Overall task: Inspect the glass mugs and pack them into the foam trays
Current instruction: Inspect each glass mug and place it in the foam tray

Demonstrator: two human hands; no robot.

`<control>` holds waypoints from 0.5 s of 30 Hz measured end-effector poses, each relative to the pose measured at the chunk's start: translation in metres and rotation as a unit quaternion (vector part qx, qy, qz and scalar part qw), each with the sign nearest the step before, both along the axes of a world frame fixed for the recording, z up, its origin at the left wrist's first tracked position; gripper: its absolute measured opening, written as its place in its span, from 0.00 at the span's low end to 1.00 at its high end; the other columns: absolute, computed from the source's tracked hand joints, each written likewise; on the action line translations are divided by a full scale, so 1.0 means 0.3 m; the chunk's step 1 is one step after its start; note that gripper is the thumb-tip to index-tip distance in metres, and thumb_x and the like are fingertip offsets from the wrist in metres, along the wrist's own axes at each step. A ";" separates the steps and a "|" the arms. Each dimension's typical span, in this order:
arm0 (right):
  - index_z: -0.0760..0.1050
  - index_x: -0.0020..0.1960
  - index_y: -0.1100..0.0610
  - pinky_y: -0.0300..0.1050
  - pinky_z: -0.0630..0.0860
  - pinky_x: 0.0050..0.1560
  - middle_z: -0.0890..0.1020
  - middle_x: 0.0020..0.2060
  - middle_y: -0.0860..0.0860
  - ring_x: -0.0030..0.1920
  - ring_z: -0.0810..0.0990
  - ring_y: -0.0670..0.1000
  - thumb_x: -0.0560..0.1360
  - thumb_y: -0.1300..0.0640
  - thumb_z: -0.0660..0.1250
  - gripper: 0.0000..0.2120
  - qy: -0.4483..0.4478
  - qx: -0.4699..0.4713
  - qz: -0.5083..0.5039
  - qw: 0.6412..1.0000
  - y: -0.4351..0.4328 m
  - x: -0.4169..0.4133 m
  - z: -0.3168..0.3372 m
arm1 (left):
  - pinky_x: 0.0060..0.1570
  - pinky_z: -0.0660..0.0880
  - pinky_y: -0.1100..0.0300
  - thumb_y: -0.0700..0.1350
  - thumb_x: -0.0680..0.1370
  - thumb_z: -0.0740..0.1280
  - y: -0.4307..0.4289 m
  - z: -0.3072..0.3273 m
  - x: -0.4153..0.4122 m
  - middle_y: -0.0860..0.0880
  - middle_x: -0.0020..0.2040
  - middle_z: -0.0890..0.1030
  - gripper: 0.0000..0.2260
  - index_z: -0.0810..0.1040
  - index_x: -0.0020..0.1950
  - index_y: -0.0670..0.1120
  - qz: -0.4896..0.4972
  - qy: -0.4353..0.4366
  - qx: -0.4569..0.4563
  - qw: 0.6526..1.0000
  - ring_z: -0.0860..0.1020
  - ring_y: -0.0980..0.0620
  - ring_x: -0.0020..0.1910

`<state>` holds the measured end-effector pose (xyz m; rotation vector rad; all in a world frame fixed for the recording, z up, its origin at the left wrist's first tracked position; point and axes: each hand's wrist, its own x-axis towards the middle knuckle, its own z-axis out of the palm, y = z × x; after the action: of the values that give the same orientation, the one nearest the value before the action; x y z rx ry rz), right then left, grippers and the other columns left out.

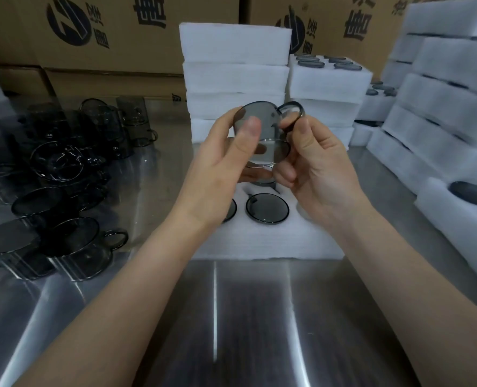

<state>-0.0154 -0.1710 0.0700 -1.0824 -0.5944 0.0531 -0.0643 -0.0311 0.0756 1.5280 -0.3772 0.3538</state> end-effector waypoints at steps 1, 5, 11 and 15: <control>0.82 0.40 0.49 0.38 0.62 0.26 0.74 0.31 0.49 0.24 0.66 0.47 0.71 0.48 0.65 0.09 0.000 -0.008 0.004 1.000 0.001 -0.002 -0.001 | 0.49 0.81 0.47 0.55 0.80 0.60 -0.008 -0.004 0.001 0.36 0.56 0.80 0.21 0.70 0.68 0.44 0.005 0.002 -0.008 1.000 0.81 0.38 0.53; 0.81 0.38 0.50 0.39 0.62 0.31 0.69 0.32 0.49 0.27 0.66 0.47 0.74 0.44 0.61 0.14 0.019 -0.025 0.036 0.999 0.000 0.000 0.001 | 0.54 0.80 0.51 0.43 0.81 0.61 -0.008 -0.014 0.004 0.42 0.60 0.79 0.20 0.64 0.72 0.44 0.008 -0.006 -0.029 1.000 0.81 0.42 0.54; 0.77 0.33 0.52 0.42 0.63 0.36 0.71 0.30 0.46 0.29 0.66 0.47 0.79 0.47 0.59 0.19 0.053 -0.044 0.050 0.996 -0.012 0.008 0.013 | 0.63 0.73 0.58 0.37 0.80 0.63 0.006 -0.018 0.006 0.46 0.60 0.76 0.27 0.58 0.76 0.47 0.022 -0.045 0.019 0.999 0.76 0.56 0.60; 0.70 0.27 0.51 0.42 0.64 0.35 0.67 0.27 0.47 0.28 0.66 0.48 0.79 0.49 0.60 0.22 0.077 -0.067 0.027 0.994 0.000 0.009 0.006 | 0.63 0.72 0.62 0.31 0.78 0.65 0.020 -0.023 0.014 0.47 0.62 0.75 0.30 0.58 0.77 0.45 0.040 -0.080 0.065 0.994 0.76 0.60 0.60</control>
<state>-0.0127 -0.1710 0.0719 -1.1800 -0.4858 0.2245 -0.0601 -0.0250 0.0687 1.6508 -0.4731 0.5258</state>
